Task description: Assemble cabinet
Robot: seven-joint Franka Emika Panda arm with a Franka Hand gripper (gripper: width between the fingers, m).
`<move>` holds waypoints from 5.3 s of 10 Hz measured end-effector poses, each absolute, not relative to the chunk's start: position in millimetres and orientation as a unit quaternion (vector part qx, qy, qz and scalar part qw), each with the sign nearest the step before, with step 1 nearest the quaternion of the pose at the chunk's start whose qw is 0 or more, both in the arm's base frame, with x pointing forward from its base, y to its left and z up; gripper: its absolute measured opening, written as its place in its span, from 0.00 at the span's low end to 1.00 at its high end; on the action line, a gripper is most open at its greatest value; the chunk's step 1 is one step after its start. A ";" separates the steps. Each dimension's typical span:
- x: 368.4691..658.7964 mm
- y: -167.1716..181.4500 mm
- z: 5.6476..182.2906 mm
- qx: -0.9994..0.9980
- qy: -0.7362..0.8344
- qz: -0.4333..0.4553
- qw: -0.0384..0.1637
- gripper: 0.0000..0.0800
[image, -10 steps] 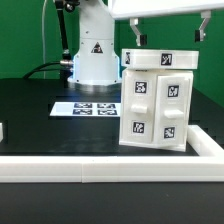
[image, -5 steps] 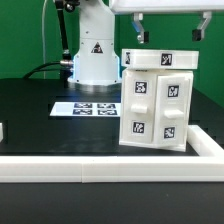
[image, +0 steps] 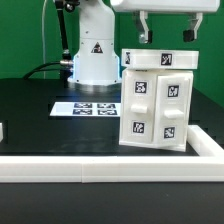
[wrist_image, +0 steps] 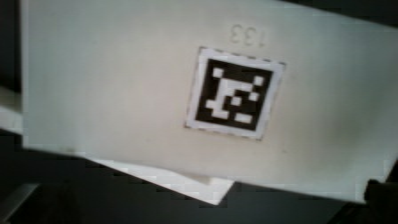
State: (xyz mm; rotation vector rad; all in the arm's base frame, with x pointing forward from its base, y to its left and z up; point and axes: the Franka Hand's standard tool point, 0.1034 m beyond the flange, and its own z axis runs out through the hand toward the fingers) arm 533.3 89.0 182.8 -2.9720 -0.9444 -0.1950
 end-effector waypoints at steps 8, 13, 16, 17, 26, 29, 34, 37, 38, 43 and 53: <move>532.0 85.7 173.0 -0.803 -0.594 -0.040 -0.021 1.00; 515.5 87.2 168.1 -0.638 -0.770 -0.002 -0.027 1.00; 507.0 83.6 160.1 -0.615 -0.788 0.004 -0.021 1.00; 507.7 83.7 160.7 -0.616 -0.787 0.004 -0.022 1.00; 505.2 79.7 155.8 -0.633 -0.774 0.002 -0.023 0.69; 505.1 79.6 155.7 -0.700 -0.714 0.000 -0.023 0.69; 504.2 83.2 155.6 -0.843 -0.537 -0.005 -0.021 0.70; 503.5 87.0 155.6 -0.907 -0.422 -0.008 -0.020 0.70; 503.3 88.5 155.7 -0.927 -0.374 -0.009 -0.020 0.70; 502.9 90.7 155.7 -0.984 -0.176 -0.013 -0.017 0.70; 504.2 109.3 159.0 -0.976 0.216 -0.019 -0.009 0.70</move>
Offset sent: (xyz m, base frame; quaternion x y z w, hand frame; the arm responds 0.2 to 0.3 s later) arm 0.0069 0.0047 -0.0106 0.0219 -0.0452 -0.2396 0.9696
